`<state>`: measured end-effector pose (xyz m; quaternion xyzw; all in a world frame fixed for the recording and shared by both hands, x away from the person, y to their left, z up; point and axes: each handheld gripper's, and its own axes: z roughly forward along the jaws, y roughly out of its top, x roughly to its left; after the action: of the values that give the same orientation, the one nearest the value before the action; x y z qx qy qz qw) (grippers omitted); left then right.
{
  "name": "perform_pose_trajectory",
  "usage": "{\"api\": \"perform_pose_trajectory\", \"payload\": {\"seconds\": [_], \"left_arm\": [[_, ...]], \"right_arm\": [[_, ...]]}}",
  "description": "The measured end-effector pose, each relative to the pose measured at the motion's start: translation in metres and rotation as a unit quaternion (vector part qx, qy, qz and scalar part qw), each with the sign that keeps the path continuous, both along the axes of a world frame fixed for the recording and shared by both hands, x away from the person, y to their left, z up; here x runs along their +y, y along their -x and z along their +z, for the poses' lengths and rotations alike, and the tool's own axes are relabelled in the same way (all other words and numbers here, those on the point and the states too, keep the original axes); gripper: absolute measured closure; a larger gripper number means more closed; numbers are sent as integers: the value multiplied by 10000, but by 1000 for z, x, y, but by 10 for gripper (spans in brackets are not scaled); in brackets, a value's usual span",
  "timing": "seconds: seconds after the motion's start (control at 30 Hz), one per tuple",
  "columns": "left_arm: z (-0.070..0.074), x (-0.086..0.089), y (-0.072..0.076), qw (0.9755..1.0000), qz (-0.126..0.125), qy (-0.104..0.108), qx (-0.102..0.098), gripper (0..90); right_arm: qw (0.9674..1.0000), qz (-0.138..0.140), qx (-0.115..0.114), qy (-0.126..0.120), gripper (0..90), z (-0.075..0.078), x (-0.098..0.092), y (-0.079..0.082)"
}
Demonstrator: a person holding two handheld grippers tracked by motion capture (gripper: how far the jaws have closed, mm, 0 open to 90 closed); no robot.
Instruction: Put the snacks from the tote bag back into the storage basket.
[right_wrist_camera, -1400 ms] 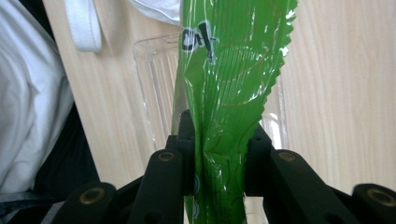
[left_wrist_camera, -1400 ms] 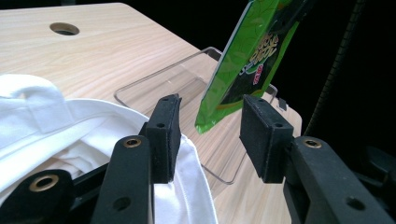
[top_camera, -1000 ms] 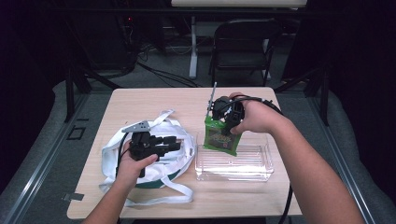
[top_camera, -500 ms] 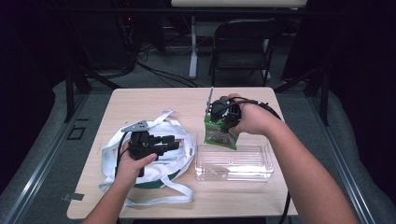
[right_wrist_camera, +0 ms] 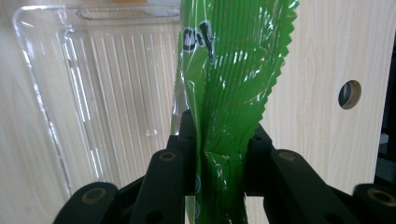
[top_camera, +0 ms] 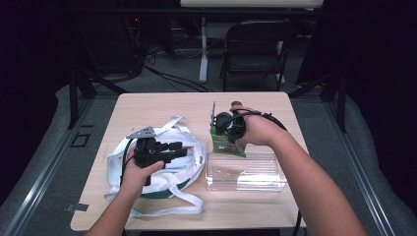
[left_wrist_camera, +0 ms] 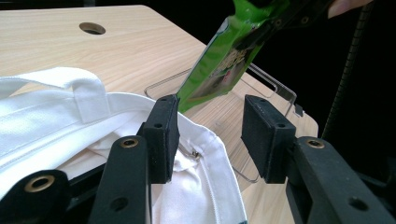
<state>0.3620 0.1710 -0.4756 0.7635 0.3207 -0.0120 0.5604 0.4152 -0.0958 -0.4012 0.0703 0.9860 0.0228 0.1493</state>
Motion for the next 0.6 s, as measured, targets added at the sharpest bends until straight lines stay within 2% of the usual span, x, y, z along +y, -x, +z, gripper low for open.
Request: {"api": "perform_pose_trajectory", "payload": {"seconds": [0.1, 0.27, 0.6], "left_arm": [[0, 0, 0, 10000, 2, -6, -1, 562], [0, 1, -1, 10000, 9, -9, -9, 562], [0, 2, -1, 10000, 21, -32, -12, 562]], "right_arm": [[10000, 27, 7, -58, 745, -6, 2, -3], [10000, 75, -26, 11, 745, -15, 6, -6], [9998, 138, -94, 64, 745, -21, 9, -10]]}}
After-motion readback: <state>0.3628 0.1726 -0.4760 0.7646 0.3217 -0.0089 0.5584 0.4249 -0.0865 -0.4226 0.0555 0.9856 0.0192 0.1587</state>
